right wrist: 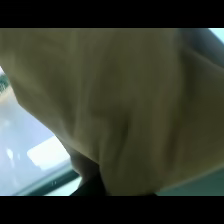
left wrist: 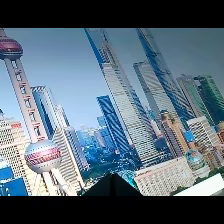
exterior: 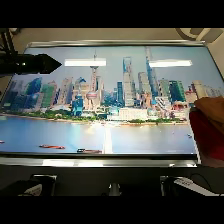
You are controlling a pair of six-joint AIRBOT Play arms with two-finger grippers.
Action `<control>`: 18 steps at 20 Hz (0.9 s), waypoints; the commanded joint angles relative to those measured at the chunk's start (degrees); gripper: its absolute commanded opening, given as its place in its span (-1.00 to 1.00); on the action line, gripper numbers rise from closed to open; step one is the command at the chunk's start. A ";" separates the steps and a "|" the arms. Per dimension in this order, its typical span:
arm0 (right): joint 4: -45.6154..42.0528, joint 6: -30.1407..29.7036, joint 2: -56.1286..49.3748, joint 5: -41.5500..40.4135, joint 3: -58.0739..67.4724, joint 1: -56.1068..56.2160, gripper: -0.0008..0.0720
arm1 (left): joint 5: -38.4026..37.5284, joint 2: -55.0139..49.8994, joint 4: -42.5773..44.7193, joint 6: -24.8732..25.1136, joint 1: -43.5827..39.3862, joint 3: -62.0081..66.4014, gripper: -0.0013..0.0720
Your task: Fold the shirts.
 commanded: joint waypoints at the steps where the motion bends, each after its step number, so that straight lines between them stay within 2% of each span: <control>1: -7.56 -0.96 5.84 -5.05 -17.05 -0.26 -0.92 | 0.50 -0.02 -0.24 0.22 0.00 0.00 -0.89; 3: -10.40 -2.91 7.32 -11.15 -24.28 -0.26 -0.92 | 0.55 0.00 -0.70 0.22 0.00 0.00 -0.89; 4: -10.47 -3.76 7.30 -12.96 -25.68 -0.28 -0.76 | 0.44 0.00 -0.70 0.22 0.00 0.00 -0.89; 6: -8.20 -6.71 7.32 -17.79 -25.00 -0.28 0.86 | 0.42 0.00 -0.63 0.24 0.02 0.00 -0.89; 7: -6.73 -8.87 7.32 -19.19 -23.06 -0.26 0.95 | 0.42 0.00 -0.63 0.24 0.02 0.00 -0.89; 9: -3.65 -10.34 7.32 -22.36 -15.50 -0.26 0.94 | 0.44 0.00 -0.66 0.24 0.02 0.04 -0.89; 12: 0.74 -12.94 7.30 -31.63 0.52 2.32 0.80 | 2.21 0.02 0.09 0.28 -0.50 1.22 -0.90; 13: 0.55 -13.42 7.26 -34.56 4.74 5.20 0.78 | 4.26 -0.11 4.02 0.24 -1.55 2.47 -0.90; 14: 0.55 -13.38 7.26 -36.89 7.85 9.38 0.78 | 6.23 -0.37 12.85 -0.79 -3.32 3.89 -0.90; 16: 0.20 -12.37 7.13 -37.03 9.18 20.15 0.78 | 5.03 -2.32 36.59 -12.15 -7.39 5.88 -0.91; 17: -1.22 -11.02 6.34 -34.47 9.05 26.29 0.78 | 1.01 -3.98 44.98 -15.56 -8.68 5.95 -0.90; 18: -4.81 -8.96 4.52 -29.18 9.01 33.29 0.78 | -4.57 -5.84 47.34 -16.22 -8.79 5.88 -0.89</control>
